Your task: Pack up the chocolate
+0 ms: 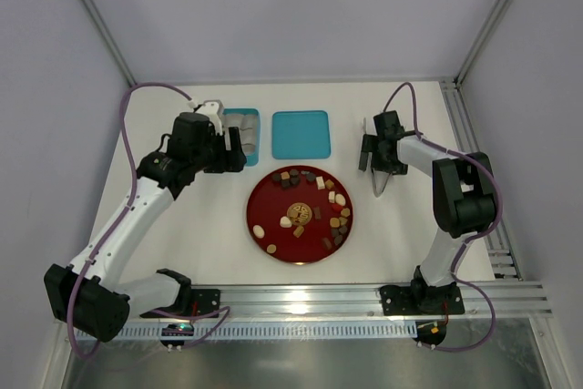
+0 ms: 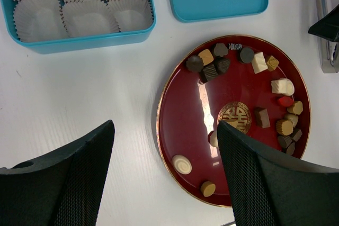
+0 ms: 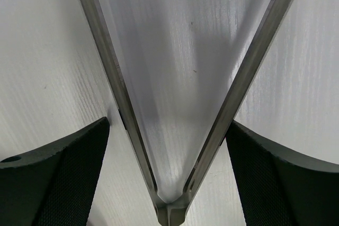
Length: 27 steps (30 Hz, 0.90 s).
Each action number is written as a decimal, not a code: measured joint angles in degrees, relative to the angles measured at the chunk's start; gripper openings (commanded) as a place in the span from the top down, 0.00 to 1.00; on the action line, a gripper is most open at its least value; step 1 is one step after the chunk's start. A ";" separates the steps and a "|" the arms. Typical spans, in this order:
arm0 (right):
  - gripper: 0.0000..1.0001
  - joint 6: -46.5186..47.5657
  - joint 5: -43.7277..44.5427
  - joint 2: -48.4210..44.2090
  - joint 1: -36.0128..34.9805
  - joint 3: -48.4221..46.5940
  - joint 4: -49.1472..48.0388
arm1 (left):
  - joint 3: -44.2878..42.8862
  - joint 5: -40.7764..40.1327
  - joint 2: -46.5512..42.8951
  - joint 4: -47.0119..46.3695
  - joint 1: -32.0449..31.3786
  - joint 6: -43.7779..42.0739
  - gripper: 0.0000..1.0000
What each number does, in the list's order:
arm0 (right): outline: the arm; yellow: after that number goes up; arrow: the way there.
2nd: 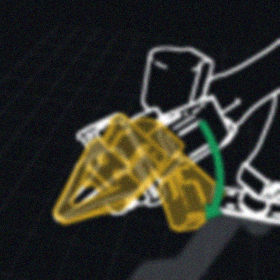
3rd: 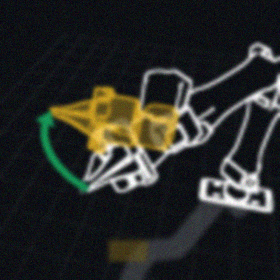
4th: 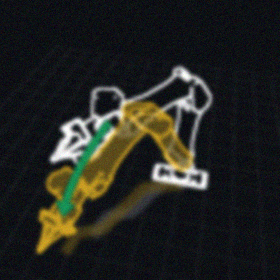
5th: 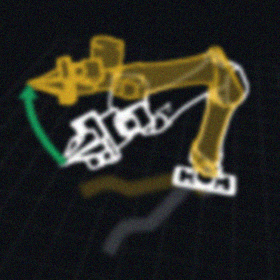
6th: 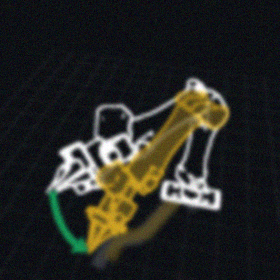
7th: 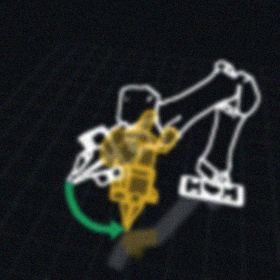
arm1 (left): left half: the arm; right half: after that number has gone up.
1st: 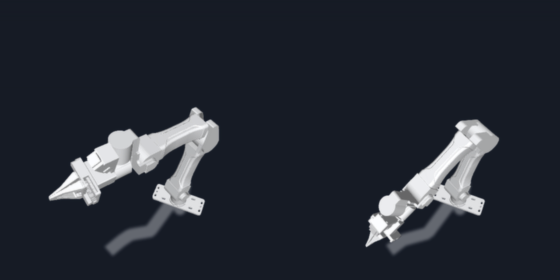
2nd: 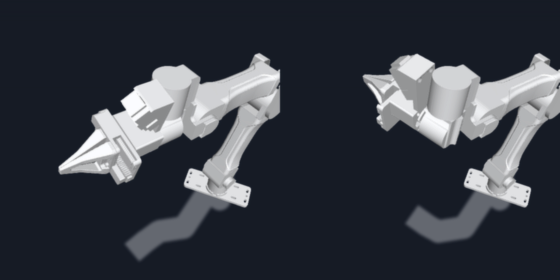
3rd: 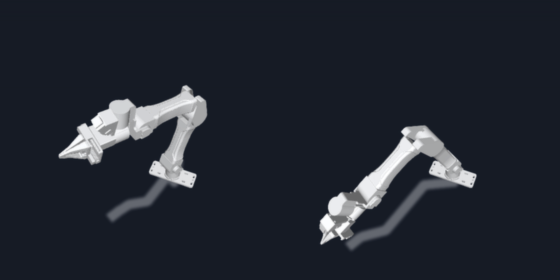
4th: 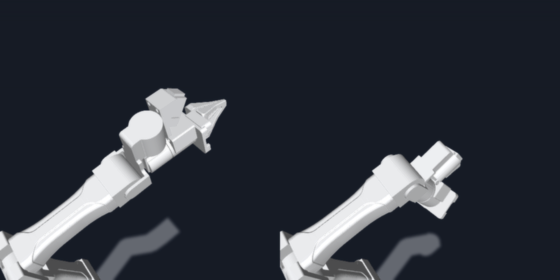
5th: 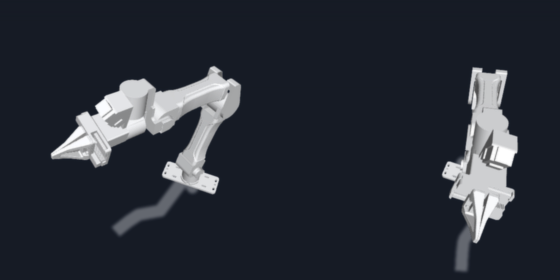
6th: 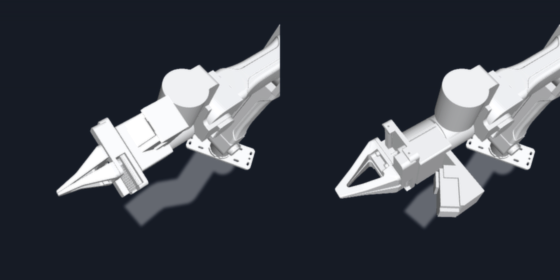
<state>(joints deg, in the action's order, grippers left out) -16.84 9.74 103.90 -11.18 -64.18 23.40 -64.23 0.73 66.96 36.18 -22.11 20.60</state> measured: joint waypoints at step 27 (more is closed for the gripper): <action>0.52 -0.17 -0.92 -1.22 0.04 -0.04 1.84 | 0.70 0.00 0.04 0.02 0.00 0.02 0.23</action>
<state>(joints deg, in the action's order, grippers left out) -17.02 8.82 102.67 -11.14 -64.23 25.23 -63.53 0.73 67.00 36.21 -22.11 20.62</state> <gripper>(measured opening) 0.490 0.770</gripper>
